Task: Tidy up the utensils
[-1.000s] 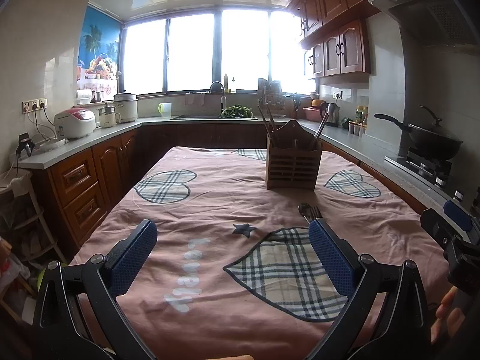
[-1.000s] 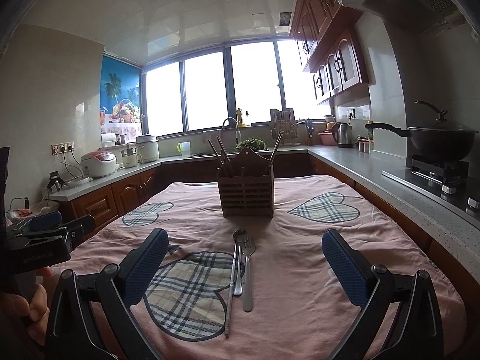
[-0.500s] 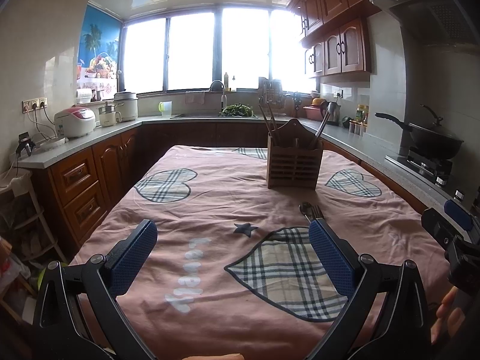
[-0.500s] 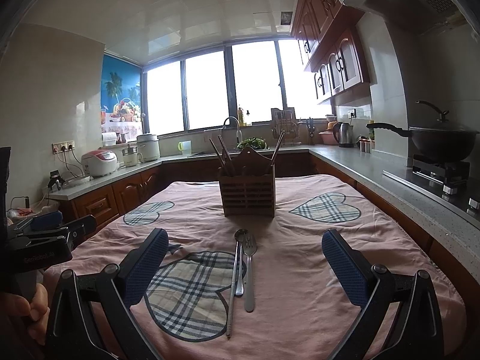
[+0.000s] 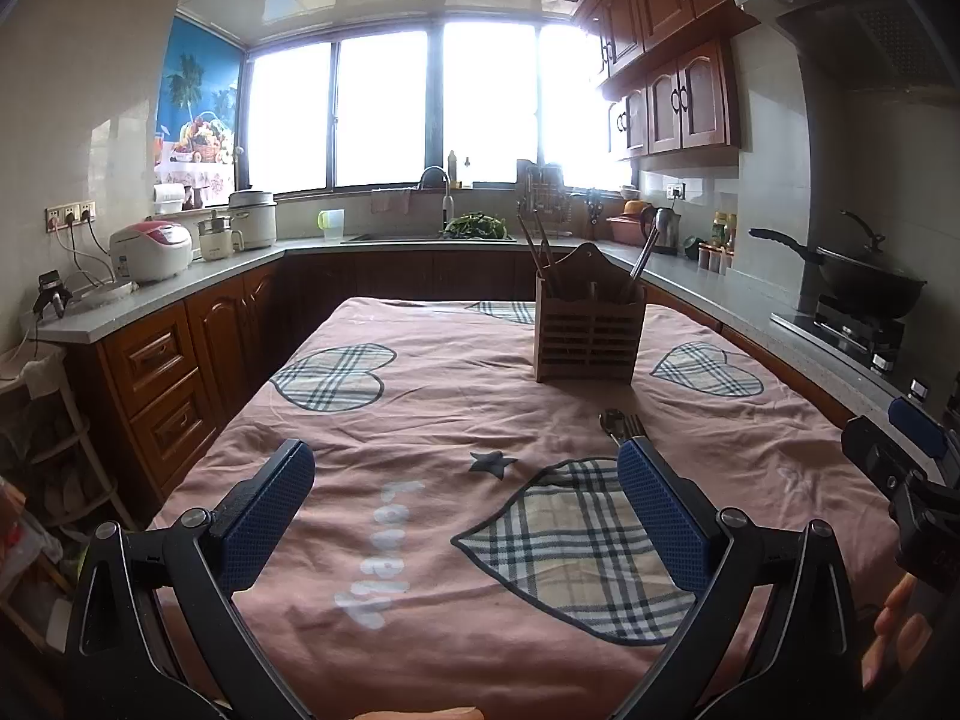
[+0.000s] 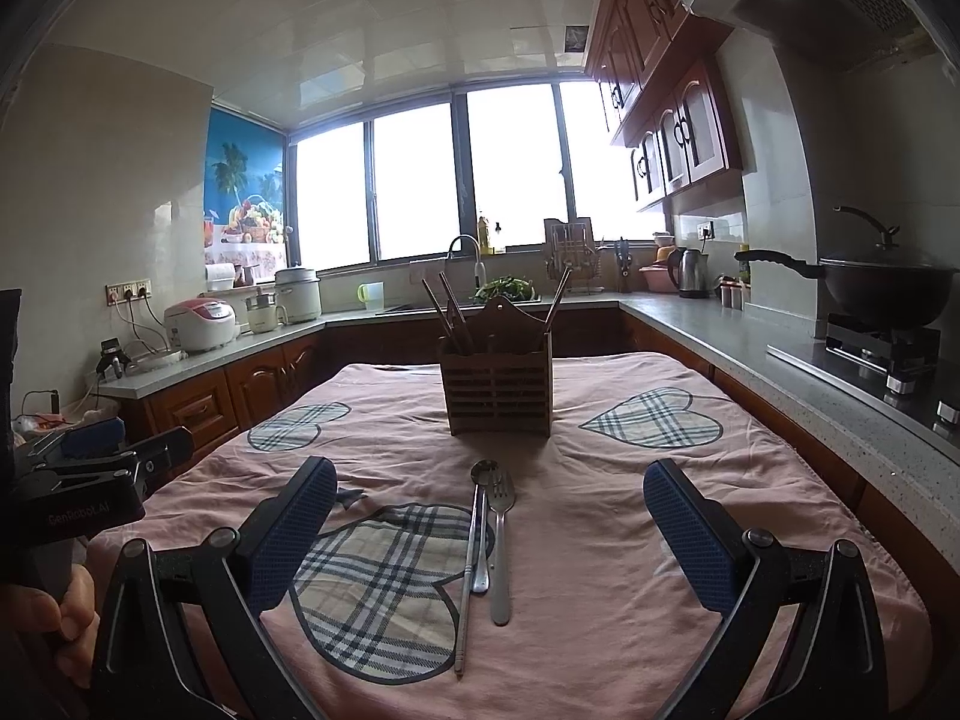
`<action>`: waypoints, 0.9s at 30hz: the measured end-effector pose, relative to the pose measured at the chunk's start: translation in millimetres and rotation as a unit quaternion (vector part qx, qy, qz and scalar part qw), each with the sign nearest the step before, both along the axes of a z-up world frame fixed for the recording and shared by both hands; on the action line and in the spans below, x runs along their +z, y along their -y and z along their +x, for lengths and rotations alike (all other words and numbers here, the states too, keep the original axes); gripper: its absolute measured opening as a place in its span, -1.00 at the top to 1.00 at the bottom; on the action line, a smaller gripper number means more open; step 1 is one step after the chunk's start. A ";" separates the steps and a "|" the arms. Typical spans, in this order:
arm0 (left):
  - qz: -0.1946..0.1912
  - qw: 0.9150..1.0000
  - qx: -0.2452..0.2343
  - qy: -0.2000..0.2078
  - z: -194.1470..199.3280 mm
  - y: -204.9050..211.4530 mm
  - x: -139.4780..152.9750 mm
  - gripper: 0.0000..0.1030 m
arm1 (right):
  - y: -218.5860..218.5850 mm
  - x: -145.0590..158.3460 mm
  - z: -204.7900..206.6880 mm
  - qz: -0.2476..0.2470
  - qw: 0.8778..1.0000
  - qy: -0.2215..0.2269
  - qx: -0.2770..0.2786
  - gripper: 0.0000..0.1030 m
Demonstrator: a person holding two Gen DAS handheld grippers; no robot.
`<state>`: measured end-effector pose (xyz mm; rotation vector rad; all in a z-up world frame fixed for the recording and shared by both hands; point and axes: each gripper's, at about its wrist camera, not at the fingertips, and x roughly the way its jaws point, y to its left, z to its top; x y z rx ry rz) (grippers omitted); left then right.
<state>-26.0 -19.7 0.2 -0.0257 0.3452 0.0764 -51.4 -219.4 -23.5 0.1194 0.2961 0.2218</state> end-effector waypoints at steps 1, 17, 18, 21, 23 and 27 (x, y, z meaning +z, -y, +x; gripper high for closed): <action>0.000 1.000 0.000 0.000 -0.4 -0.6 -0.1 -1.00 | -1.3 -0.1 -0.7 0.000 1.000 0.001 0.000 -1.00; 0.002 1.000 0.001 0.002 -2.3 -0.9 1.7 -1.00 | -0.6 4.2 -2.9 0.000 1.000 0.007 0.001 -1.00; 0.002 1.000 0.001 0.003 -2.6 -0.8 2.0 -1.00 | -0.5 4.5 -2.9 0.000 1.000 0.007 0.001 -1.00; 0.002 1.000 0.000 0.003 -3.1 -0.8 2.0 -1.00 | -0.4 5.2 -3.2 0.000 1.000 0.006 0.001 -1.00; 0.001 1.000 0.000 0.004 -4.0 -0.8 2.3 -1.00 | -0.1 5.6 -3.2 -0.001 1.000 0.006 0.001 -1.00; 0.003 1.000 0.003 0.007 -4.4 -1.6 2.3 -1.00 | 0.0 5.9 -2.8 0.000 1.000 0.006 0.002 -1.00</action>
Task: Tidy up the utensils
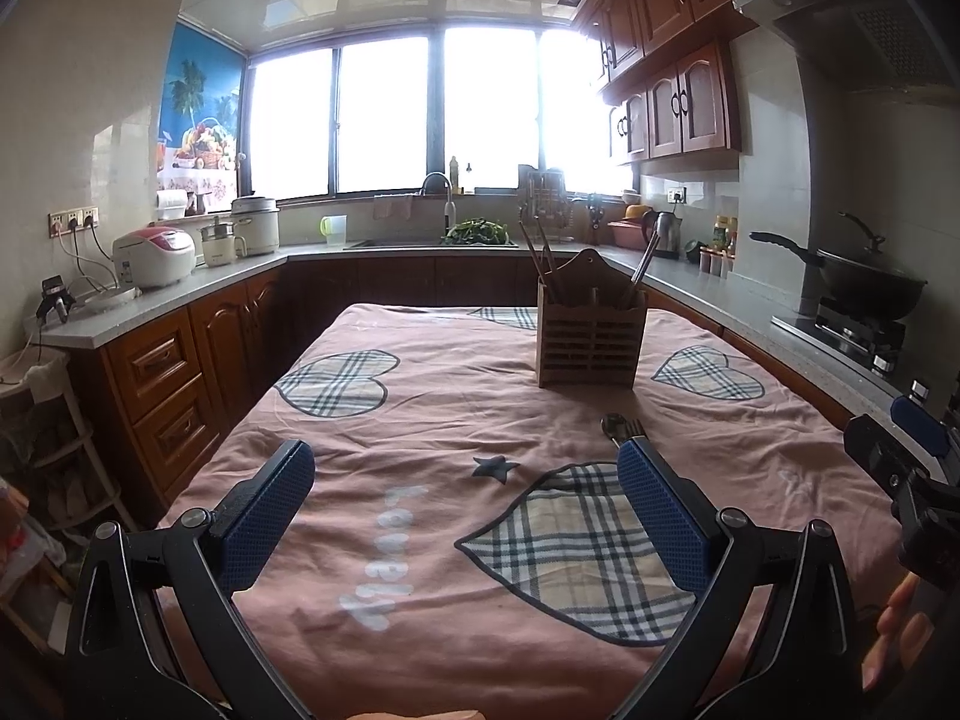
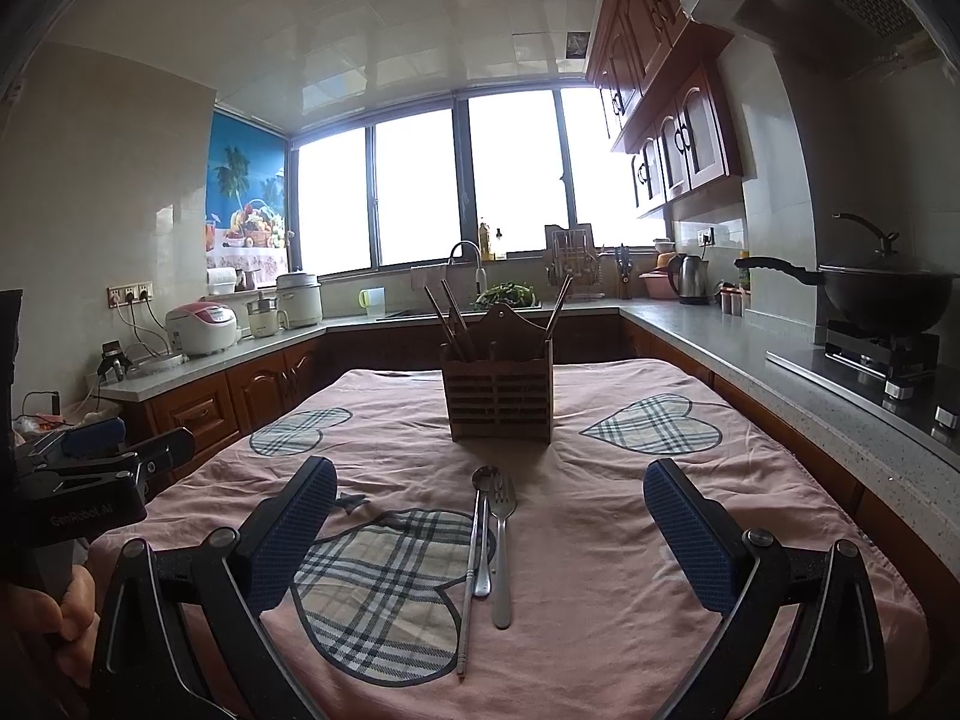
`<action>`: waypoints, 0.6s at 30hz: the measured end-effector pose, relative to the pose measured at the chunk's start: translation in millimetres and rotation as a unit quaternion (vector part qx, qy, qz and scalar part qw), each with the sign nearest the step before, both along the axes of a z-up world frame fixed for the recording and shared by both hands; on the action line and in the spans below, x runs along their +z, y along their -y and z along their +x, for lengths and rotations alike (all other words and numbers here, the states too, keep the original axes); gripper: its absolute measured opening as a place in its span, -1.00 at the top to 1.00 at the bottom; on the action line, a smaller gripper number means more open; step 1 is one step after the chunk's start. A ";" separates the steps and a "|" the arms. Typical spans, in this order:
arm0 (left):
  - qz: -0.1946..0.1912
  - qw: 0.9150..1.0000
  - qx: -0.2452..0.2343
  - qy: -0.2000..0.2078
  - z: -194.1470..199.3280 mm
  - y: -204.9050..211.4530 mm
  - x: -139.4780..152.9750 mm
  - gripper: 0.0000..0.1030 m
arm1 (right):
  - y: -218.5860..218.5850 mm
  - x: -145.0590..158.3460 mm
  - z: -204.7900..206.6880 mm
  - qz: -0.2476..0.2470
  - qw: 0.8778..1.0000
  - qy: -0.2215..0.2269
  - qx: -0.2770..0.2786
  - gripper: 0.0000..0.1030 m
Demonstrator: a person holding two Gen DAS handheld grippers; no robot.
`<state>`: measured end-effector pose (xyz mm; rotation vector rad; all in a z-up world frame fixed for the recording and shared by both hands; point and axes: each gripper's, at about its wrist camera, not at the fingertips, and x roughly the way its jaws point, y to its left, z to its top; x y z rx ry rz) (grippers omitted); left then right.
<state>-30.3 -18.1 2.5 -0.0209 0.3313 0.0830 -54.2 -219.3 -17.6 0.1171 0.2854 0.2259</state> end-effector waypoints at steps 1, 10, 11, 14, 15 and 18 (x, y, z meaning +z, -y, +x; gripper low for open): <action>0.001 1.000 0.001 0.000 -0.1 -0.1 0.1 -1.00 | 0.0 0.0 -0.3 0.000 1.000 0.000 0.000 -1.00; 0.003 1.000 0.003 0.001 1.6 0.4 -0.8 -1.00 | 1.4 0.0 -0.5 0.001 1.000 0.001 0.000 -1.00; 0.003 1.000 0.003 0.001 1.1 0.1 -0.8 -1.00 | 1.2 -0.2 -1.0 0.000 1.000 0.002 -0.001 -1.00; 0.001 1.000 0.003 0.000 1.4 -0.2 -0.9 -1.00 | 1.5 -0.2 -0.9 0.000 1.000 0.001 -0.001 -1.00; 0.002 1.000 0.002 0.000 1.4 -0.2 -1.0 -1.00 | 1.6 -0.1 -0.9 0.000 1.000 0.002 0.000 -1.00; 0.002 1.000 0.002 0.000 1.4 -0.2 -1.2 -1.00 | 1.6 0.1 -0.8 0.000 1.000 0.002 -0.001 -1.00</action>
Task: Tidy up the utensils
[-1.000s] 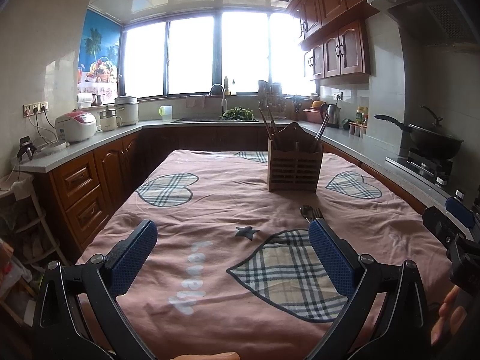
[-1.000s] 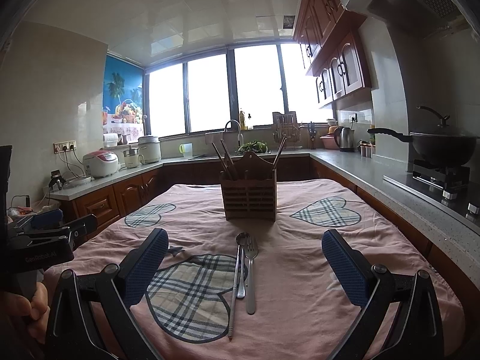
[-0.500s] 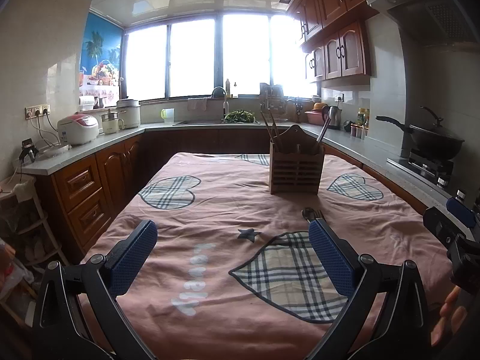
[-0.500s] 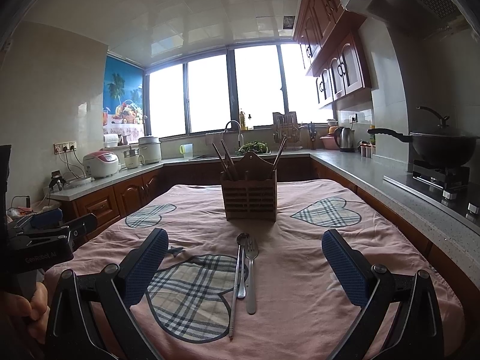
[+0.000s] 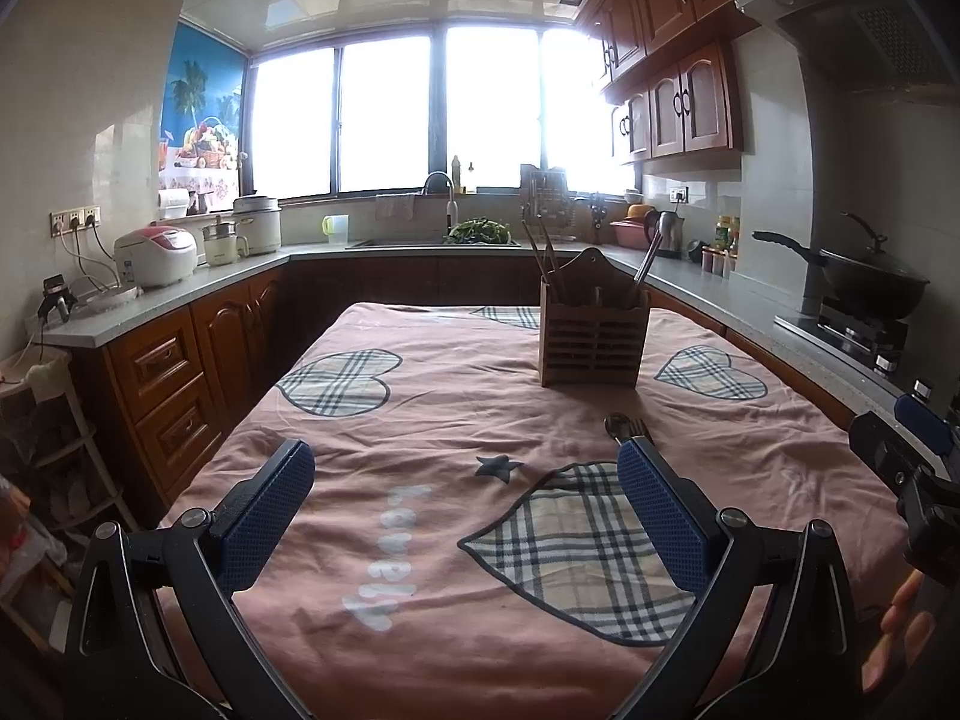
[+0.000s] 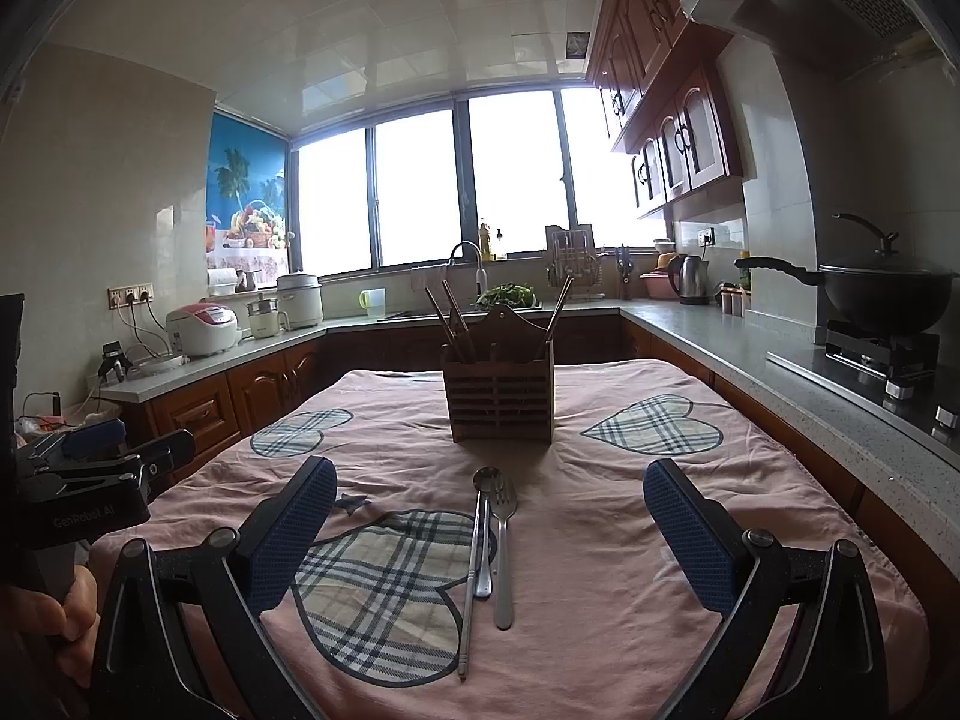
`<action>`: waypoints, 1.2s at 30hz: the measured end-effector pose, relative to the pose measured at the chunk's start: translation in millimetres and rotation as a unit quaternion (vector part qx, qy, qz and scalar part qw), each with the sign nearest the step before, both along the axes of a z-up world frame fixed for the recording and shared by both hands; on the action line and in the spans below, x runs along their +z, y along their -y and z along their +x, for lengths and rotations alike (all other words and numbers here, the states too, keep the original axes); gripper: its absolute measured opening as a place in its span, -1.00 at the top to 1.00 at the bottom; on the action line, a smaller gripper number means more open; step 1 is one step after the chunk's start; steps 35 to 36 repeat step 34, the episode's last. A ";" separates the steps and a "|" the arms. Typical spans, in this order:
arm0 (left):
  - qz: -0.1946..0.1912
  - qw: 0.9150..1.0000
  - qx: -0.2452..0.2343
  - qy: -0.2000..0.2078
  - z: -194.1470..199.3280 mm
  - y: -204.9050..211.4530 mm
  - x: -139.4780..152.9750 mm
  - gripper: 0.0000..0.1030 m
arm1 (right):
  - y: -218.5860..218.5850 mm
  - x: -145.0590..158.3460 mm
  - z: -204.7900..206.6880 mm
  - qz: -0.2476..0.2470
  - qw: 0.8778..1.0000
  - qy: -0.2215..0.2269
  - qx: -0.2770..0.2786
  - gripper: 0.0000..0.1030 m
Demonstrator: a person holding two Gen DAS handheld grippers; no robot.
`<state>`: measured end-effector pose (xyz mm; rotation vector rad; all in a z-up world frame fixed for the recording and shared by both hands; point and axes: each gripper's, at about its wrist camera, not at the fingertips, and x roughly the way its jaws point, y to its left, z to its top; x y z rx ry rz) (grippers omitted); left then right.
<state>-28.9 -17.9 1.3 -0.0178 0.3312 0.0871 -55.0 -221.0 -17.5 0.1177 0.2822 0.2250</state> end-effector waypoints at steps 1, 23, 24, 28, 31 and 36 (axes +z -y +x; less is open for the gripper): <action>0.001 1.000 0.000 0.000 0.2 0.2 -0.4 -1.00 | -0.1 0.0 0.0 0.000 1.000 0.000 0.000 -1.00; 0.001 1.000 -0.004 -0.002 3.5 0.0 -0.8 -1.00 | -1.1 -0.5 -0.6 0.001 1.000 0.000 0.001 -1.00; 0.000 1.000 -0.005 -0.003 3.6 0.0 -0.8 -1.00 | -1.0 -0.2 -0.5 0.002 1.000 0.000 0.001 -1.00; 0.000 1.000 -0.006 -0.004 4.9 0.2 0.3 -1.00 | -2.6 0.0 1.3 0.003 1.000 -0.001 0.000 -1.00; -0.001 1.000 -0.007 -0.004 6.7 0.2 1.5 -1.00 | -3.3 0.4 4.5 0.005 1.000 -0.004 -0.001 -1.00; -0.001 1.000 -0.011 -0.007 12.2 -0.4 2.7 -1.00 | -2.2 0.6 10.4 0.008 1.000 -0.009 -0.003 -1.00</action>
